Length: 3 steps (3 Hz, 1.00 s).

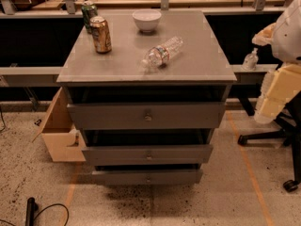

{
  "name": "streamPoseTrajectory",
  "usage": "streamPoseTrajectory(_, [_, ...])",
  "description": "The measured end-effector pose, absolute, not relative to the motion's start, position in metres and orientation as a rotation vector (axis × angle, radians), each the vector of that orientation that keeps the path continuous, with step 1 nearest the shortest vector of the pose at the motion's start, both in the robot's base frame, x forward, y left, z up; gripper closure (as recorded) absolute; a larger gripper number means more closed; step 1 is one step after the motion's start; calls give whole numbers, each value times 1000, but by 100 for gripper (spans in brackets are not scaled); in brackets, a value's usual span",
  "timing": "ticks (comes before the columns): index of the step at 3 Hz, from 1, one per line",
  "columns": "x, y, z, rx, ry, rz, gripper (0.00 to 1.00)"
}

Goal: Move water bottle near orange can

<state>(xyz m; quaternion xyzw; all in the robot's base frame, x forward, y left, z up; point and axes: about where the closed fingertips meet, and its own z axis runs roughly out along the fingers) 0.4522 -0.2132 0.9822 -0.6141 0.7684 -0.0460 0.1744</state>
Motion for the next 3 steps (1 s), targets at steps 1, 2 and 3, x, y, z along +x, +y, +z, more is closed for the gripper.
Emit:
streamPoseTrajectory(1, [518,-210,985,-1923,2047,-203,0])
streamPoseTrajectory(2, [583,-199,985,-2095,1884,-237,0])
streamPoseTrajectory(3, [630,-164,975,-2269,1684,-184,0])
